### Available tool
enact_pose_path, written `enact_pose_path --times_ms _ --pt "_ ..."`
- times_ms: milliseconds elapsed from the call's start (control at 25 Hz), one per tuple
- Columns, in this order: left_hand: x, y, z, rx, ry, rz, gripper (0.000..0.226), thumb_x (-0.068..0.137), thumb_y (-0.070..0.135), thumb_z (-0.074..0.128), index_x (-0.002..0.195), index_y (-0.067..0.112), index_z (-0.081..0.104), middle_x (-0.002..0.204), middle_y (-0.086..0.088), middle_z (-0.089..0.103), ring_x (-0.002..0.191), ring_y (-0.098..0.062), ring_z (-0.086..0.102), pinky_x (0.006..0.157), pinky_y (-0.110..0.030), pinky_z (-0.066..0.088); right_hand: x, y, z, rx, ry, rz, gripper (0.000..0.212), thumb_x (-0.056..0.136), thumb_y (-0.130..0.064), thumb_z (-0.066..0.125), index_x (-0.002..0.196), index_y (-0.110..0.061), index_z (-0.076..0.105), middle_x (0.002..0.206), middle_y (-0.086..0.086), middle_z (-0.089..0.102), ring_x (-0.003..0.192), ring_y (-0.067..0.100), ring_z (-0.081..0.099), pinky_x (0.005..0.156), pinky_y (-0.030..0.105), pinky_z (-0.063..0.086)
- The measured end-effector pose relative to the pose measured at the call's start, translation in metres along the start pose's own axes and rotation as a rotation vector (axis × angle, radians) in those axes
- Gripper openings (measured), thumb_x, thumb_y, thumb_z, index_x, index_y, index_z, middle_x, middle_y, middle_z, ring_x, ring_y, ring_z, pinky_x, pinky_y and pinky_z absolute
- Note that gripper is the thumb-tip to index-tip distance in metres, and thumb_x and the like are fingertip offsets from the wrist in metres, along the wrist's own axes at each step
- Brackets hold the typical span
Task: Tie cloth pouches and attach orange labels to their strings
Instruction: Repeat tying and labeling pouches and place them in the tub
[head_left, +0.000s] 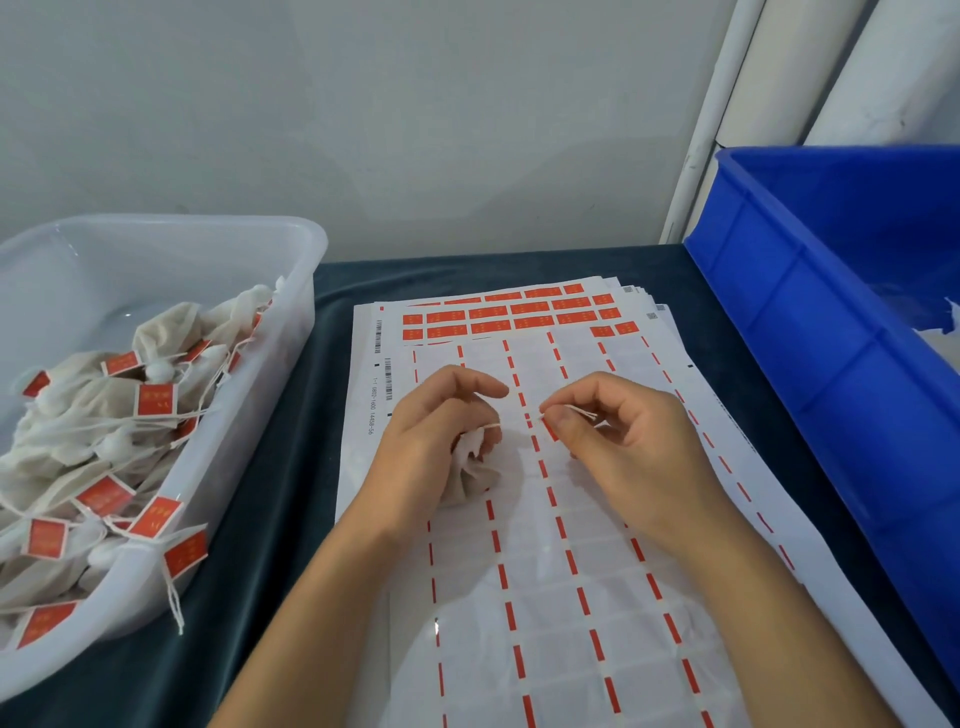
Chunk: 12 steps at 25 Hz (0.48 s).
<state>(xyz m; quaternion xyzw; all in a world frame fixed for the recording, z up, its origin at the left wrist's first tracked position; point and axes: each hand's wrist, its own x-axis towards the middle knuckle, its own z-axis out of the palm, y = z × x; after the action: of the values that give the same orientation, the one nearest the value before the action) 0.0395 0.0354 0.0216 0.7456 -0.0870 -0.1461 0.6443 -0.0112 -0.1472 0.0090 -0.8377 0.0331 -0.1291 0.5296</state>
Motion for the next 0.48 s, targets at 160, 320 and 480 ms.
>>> enact_pose_path --times_ms 160,320,480 --pt "0.001 -0.002 -0.018 0.267 0.034 0.088 0.014 0.103 0.030 0.059 0.097 0.033 0.071 0.101 0.020 0.071 0.097 -0.004 0.067 0.079 -0.024 0.053 0.000 0.001 -0.002 0.024 0.082 0.008 0.003 0.094 -0.040 0.068 0.093 -0.038 0.070 0.096 -0.035 0.067 0.100 -0.011 0.061 0.068 -0.002 0.045" --pt "-0.003 0.001 -0.028 0.712 0.028 0.098 0.020 0.088 0.066 0.062 0.094 0.047 0.066 0.092 0.025 0.064 0.084 -0.002 0.065 0.066 -0.017 0.049 -0.001 -0.002 0.003 -0.062 0.060 -0.009 0.004 0.094 -0.039 0.067 0.090 -0.040 0.068 0.098 -0.038 0.065 0.100 -0.014 0.059 0.072 -0.004 0.042" --pt "-0.005 0.004 -0.021 0.743 0.058 0.099 0.020 0.095 0.060 0.065 0.090 0.041 0.068 0.084 0.022 0.068 0.077 -0.001 0.066 0.064 -0.016 0.049 -0.002 -0.011 0.007 -0.160 0.005 -0.015 0.008 0.096 -0.037 0.067 0.098 -0.045 0.066 0.094 -0.033 0.067 0.096 -0.013 0.060 0.067 -0.002 0.044"
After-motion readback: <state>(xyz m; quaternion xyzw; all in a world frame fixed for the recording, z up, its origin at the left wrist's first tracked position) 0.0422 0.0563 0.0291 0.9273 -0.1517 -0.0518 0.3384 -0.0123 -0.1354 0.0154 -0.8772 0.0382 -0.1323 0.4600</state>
